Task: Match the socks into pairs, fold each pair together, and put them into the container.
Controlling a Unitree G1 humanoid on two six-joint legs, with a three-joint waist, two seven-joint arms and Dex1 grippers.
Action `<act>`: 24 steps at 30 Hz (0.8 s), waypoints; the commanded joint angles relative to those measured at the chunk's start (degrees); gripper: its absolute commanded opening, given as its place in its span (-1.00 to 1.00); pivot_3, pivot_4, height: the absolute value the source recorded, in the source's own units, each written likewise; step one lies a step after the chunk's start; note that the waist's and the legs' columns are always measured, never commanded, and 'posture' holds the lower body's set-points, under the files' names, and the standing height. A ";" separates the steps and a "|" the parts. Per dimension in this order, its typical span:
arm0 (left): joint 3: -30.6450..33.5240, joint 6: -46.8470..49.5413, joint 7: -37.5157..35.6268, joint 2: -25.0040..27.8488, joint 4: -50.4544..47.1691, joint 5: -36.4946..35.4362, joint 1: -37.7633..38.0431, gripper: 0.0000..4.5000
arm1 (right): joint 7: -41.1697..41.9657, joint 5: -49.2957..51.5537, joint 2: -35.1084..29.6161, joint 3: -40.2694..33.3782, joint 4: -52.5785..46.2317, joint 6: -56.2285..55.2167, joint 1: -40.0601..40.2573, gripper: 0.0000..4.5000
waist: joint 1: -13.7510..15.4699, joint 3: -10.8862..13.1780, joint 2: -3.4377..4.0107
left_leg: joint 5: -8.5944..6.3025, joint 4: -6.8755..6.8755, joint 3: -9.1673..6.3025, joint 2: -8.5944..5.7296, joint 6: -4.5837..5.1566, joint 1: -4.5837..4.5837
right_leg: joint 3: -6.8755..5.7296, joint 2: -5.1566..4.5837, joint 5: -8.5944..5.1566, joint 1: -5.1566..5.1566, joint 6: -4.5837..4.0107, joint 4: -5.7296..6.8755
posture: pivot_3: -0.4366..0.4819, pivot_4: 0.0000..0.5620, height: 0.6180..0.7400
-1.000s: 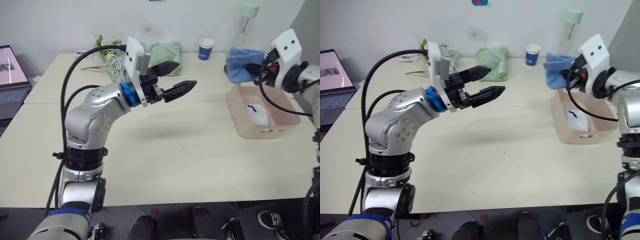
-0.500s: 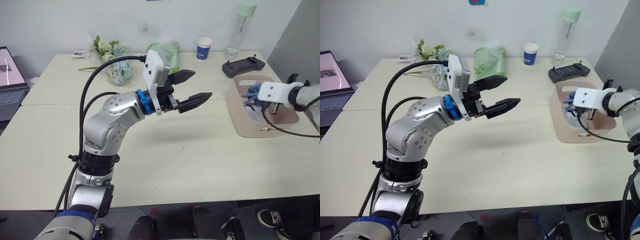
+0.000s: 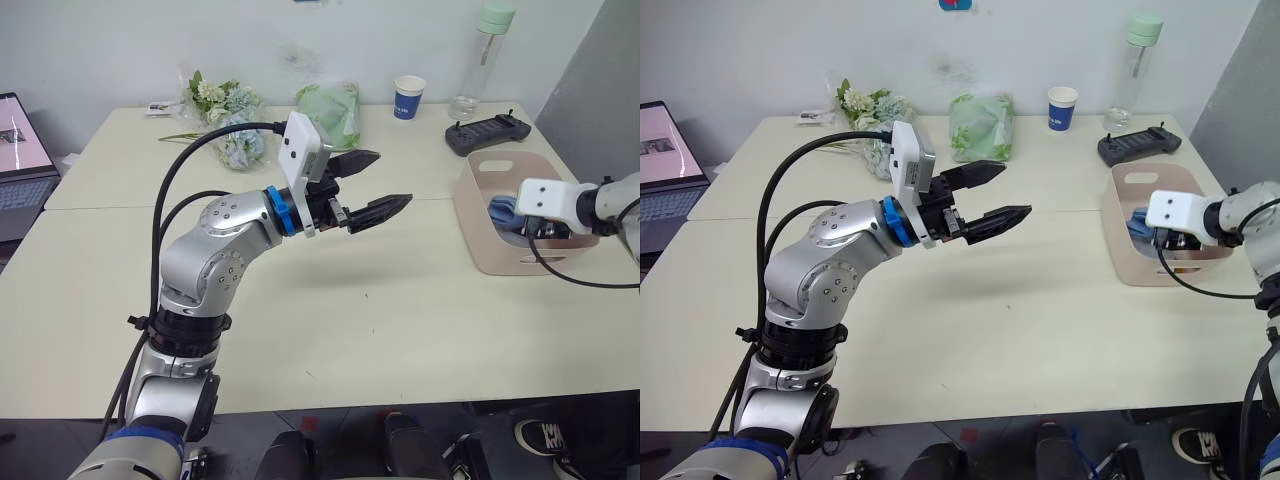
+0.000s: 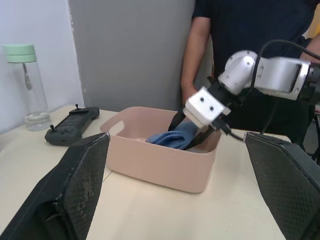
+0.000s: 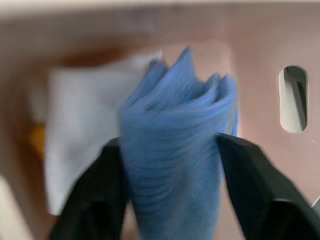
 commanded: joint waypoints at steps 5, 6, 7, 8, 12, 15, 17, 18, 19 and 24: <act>2.00 -1.44 -0.24 -0.09 -0.24 -0.18 -2.05 1.00 | 8.38 4.85 -1.12 -4.98 2.23 12.35 -11.99 0.99 | 0.25 0.01 0.01 | 0.00 -0.01 -0.03 0.00 0.00 -0.01 | -0.03 0.00 0.00 0.01 0.00 -0.03 | -0.05 -0.47 1.00; 1.98 -1.54 -0.35 0.02 -0.31 -0.03 -1.89 1.00 | 9.56 5.27 -1.20 -5.25 3.32 14.35 -14.13 0.99 | 0.27 0.04 0.05 | 0.00 -0.02 -0.03 -0.02 0.00 -0.02 | -0.03 -0.01 0.00 0.00 0.00 -0.04 | -0.05 -0.47 1.00; 1.98 -1.58 -0.35 0.07 -0.51 0.06 -1.68 1.00 | 8.92 5.13 -1.29 -5.53 5.30 14.58 -16.27 0.99 | 0.27 0.09 0.13 | 0.00 0.01 -0.01 -0.02 0.00 -0.02 | -0.01 -0.01 0.00 0.00 0.00 -0.01 | -0.05 -0.47 1.00; 1.97 -1.61 -0.26 0.07 -0.65 0.15 -1.56 1.00 | 7.39 4.28 -1.47 -5.32 7.27 13.44 -17.54 0.99 | 0.34 0.10 0.15 | 0.00 0.00 -0.01 -0.04 0.00 -0.03 | 0.00 -0.03 0.01 -0.01 0.00 -0.02 | -0.05 -0.47 1.00; 2.00 -1.58 0.05 -0.09 -1.11 0.26 -1.37 1.00 | -0.92 -0.43 -2.08 -3.19 13.74 4.55 -17.83 0.99 | 0.99 0.09 0.13 | 0.00 -0.04 -0.03 -0.01 0.00 -0.03 | -0.07 -0.02 0.00 0.00 0.00 -0.06 | -0.05 -0.47 1.00; 1.83 -1.68 0.01 0.02 -1.37 0.65 -1.32 1.00 | 0.38 -0.96 -2.19 -2.75 14.49 1.13 -15.30 0.71 | 1.08 0.09 0.12 | 0.00 -0.01 0.03 -0.04 0.00 -0.04 | -0.02 -0.04 0.01 0.01 0.00 -0.05 | -0.05 -0.47 1.00; 1.80 -1.60 -0.02 0.08 -1.55 0.79 -1.34 1.00 | 0.89 -1.43 -2.15 -2.51 14.78 0.24 -15.07 0.41 | 1.04 0.11 0.17 | 0.00 0.01 0.06 -0.04 0.00 -0.05 | 0.00 -0.05 0.01 -0.01 0.01 -0.03 | -0.05 -0.47 1.00; 1.85 -1.39 0.02 0.09 -1.69 0.71 -1.39 1.00 | 0.48 -2.07 -2.16 -2.17 15.09 -0.43 -15.15 0.27 | 1.03 0.13 0.20 | 0.00 0.01 0.08 -0.04 0.00 -0.05 | 0.02 -0.05 0.01 -0.02 0.01 -0.01 | -0.05 -0.47 1.00; 1.89 -1.24 0.06 0.09 -1.79 0.64 -1.43 1.00 | 0.17 -2.55 -2.16 -1.93 15.40 -0.97 -15.26 0.10 | 1.04 0.14 0.21 | 0.00 0.00 0.08 -0.03 0.00 -0.05 | 0.01 -0.05 0.01 -0.04 0.01 0.00 | -0.05 -0.47 1.00; 1.42 -1.03 -0.03 0.10 -2.20 0.83 -1.17 1.00 | -1.05 -5.13 -1.42 -0.64 17.51 -3.57 -13.84 -0.68 | 1.00 0.14 0.21 | 0.00 -0.01 0.07 -0.02 -0.01 -0.04 | 0.00 -0.04 0.01 -0.05 0.01 0.01 | -0.05 -0.47 1.00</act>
